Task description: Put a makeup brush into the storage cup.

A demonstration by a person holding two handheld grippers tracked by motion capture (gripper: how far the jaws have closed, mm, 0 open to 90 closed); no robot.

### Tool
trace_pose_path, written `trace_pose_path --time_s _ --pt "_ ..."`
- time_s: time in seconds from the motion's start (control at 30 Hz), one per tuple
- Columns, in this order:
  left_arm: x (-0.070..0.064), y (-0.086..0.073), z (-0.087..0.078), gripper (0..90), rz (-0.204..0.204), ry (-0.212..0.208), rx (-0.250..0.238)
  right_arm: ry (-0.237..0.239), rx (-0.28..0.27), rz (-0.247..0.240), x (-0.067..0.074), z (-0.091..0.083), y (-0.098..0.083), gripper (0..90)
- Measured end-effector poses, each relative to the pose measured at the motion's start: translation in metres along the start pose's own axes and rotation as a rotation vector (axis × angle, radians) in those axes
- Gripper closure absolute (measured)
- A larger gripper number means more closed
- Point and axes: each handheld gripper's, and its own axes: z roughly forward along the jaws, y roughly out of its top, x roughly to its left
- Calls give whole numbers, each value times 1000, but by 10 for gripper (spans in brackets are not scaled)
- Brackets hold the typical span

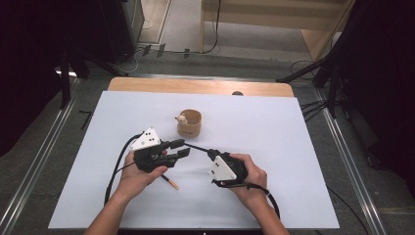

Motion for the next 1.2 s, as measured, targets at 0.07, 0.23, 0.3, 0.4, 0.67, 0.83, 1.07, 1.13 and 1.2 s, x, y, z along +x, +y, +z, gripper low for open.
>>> trace_pose_path --time_s 0.07,0.23,0.3,0.4,0.67,0.83,1.07,1.13,1.2 --pt "0 0 1 630 -6 -22 0 3 8 1 2 1 0 849" --pt "1 0 2 659 -19 -46 3 -6 6 -30 4 1 0 849" --pt "2 0 1 678 -27 -51 5 -5 4 -39 4 1 1 849" --pt "5 0 1 695 -50 -73 3 -4 6 -41 5 1 1 849" --pt "9 -1 1 851 -82 -137 10 -3 1 -62 7 2 1 849" --pt "8 -1 0 869 -62 -129 12 13 -1 -22 7 4 0 751" --pt "9 0 -6 870 -47 -65 -47 35 -65 226 2 2 -1 415" --pt "9 0 -7 870 -39 -45 -66 74 -103 392 -5 1 -5 351" --pt "9 0 -8 870 -35 -34 -77 102 -130 517 -10 0 -9 303"
